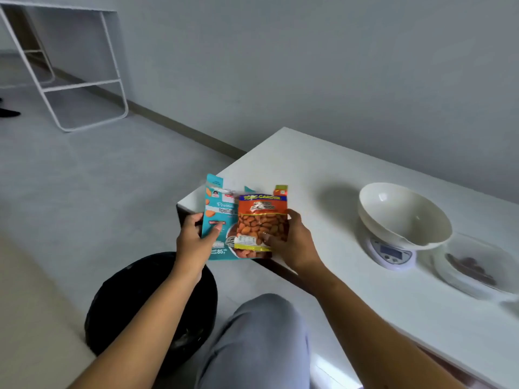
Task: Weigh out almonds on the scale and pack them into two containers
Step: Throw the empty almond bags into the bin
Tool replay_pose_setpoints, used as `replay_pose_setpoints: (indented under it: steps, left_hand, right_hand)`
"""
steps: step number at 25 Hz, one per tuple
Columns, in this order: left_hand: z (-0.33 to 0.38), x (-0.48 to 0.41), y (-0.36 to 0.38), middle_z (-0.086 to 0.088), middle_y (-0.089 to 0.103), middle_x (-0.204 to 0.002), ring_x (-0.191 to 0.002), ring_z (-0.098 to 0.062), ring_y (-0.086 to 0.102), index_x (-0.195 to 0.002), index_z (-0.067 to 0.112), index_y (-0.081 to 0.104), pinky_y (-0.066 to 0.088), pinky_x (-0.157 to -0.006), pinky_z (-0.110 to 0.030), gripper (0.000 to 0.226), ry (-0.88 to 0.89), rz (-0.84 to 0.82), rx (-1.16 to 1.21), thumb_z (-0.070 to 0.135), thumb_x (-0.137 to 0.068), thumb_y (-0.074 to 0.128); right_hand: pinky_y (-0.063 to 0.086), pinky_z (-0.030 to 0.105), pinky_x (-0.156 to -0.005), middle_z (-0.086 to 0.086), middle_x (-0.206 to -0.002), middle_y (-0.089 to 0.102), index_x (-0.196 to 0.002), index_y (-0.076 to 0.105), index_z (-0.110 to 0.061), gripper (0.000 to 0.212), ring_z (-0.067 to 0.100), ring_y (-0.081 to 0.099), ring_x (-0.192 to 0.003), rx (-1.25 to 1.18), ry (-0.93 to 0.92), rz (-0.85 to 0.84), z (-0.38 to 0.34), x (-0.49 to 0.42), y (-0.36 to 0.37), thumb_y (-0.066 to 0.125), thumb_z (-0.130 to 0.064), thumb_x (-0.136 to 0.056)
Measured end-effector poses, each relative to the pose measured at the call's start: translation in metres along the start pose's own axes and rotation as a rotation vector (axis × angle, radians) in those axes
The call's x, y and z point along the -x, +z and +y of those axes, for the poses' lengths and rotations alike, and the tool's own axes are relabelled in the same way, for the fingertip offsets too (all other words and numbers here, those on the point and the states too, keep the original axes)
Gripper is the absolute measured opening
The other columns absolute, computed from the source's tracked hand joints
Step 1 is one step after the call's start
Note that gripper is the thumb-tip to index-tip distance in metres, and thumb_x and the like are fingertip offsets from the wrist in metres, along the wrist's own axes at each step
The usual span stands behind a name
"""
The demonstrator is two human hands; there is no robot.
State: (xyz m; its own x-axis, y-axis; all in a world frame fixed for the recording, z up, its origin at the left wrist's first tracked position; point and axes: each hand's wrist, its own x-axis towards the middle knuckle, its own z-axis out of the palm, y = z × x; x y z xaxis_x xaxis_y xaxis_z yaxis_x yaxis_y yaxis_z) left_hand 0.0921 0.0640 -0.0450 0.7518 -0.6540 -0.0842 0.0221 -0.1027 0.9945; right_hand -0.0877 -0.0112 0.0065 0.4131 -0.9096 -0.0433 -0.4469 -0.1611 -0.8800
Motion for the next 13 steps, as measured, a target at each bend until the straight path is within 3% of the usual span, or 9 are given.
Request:
replay_pose_setpoints:
  steps: [2,4,8,10,13]
  left_hand:
    - [0.003,0.019,-0.015,-0.009,0.071,-0.111,-0.096,-0.024,0.071,-0.120,0.015,0.056,0.056,-0.088,-0.045,0.043,-0.049,-0.030,0.147,0.024,-0.082,0.074]
    - [0.009,0.038,-0.035,-0.006,0.073,-0.107,-0.093,-0.022,0.073,-0.117,0.014,0.059,0.058,-0.081,-0.039,0.040,-0.076,-0.023,0.228,0.024,-0.081,0.075]
    - [-0.001,0.076,-0.091,-0.005,0.077,-0.095,-0.084,-0.023,0.075,-0.103,0.015,0.069,0.059,-0.076,-0.039,0.021,-0.146,0.076,0.274,0.015,-0.082,0.073]
    - [-0.020,0.094,-0.120,-0.006,0.078,-0.089,-0.079,-0.024,0.075,-0.097,0.014,0.071,0.059,-0.074,-0.038,0.015,-0.208,0.156,0.277,0.010,-0.083,0.072]
    - [-0.063,0.109,-0.147,-0.015,0.075,-0.096,-0.075,-0.026,0.072,-0.106,0.003,0.069,0.058,-0.069,-0.035,0.023,-0.355,0.225,0.277,0.005,-0.084,0.069]
  right_hand:
    - [0.047,0.036,-0.100,0.007,-0.132,0.050,-0.135,0.039,-0.015,0.066,0.023,0.050,-0.122,0.142,-0.057,-0.050,-0.008,0.003,0.021,0.073,-0.026,-0.080]
    - [0.040,0.040,-0.105,0.009,-0.135,0.044,-0.138,0.036,-0.016,0.069,0.026,0.041,-0.125,0.259,-0.131,-0.100,-0.014,0.010,0.043,0.071,-0.033,-0.080]
    - [0.035,0.024,-0.103,0.004,-0.133,0.044,-0.141,0.032,-0.016,0.073,0.013,0.041,-0.122,0.152,-0.310,-0.215,-0.015,0.049,0.087,0.070,-0.030,-0.081]
    - [0.034,0.016,-0.098,0.002,-0.129,0.044,-0.142,0.032,-0.016,0.072,0.009,0.044,-0.118,0.147,-0.239,-0.330,-0.008,0.068,0.113,0.070,-0.029,-0.083]
    - [0.042,0.025,-0.098,0.010,-0.132,0.054,-0.137,0.042,-0.013,0.063,0.023,0.054,-0.119,0.220,-0.105,-0.420,0.006,0.085,0.145,0.070,-0.025,-0.082]
